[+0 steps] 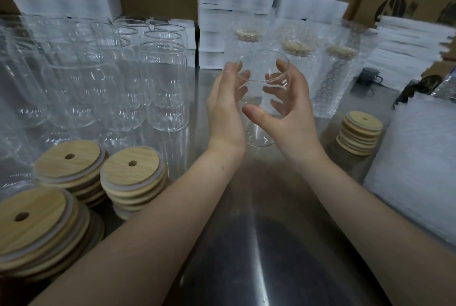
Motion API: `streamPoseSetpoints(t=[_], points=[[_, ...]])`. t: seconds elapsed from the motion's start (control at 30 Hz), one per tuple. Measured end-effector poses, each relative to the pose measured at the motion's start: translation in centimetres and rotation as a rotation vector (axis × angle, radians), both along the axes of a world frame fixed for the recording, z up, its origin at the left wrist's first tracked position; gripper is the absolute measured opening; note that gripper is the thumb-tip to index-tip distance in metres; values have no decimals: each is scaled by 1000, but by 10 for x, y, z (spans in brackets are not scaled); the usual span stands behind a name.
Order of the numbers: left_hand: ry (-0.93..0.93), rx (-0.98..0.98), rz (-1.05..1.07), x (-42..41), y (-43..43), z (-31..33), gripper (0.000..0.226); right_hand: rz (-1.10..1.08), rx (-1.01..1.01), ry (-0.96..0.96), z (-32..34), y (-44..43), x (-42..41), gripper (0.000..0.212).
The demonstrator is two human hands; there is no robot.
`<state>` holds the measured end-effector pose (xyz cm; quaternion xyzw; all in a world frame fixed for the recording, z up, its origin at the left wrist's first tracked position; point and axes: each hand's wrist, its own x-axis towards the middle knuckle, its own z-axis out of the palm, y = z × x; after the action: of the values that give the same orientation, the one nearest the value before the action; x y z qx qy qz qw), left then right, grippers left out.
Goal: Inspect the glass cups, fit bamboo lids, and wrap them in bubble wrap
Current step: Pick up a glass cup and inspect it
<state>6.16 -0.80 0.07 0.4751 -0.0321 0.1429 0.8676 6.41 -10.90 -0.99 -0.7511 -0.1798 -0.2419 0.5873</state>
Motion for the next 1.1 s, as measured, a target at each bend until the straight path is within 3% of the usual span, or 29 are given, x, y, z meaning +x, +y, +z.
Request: streamPoseSetpoints(t=[0.13,0.63,0.9,1.1], points=[[-30,1,6,-2,-1,1,24,16,5,-12,-5,-4,6,79],[197,-150,-75,8,13,16,17,33,-182,-231,-14,-2,12,85],[251,64,-18,3,11,25,36,-29,-225,-309,-16,1,12,82],[153,164,-14,-1,6,26,46,-30,-185,-243,-18,0,16,79]])
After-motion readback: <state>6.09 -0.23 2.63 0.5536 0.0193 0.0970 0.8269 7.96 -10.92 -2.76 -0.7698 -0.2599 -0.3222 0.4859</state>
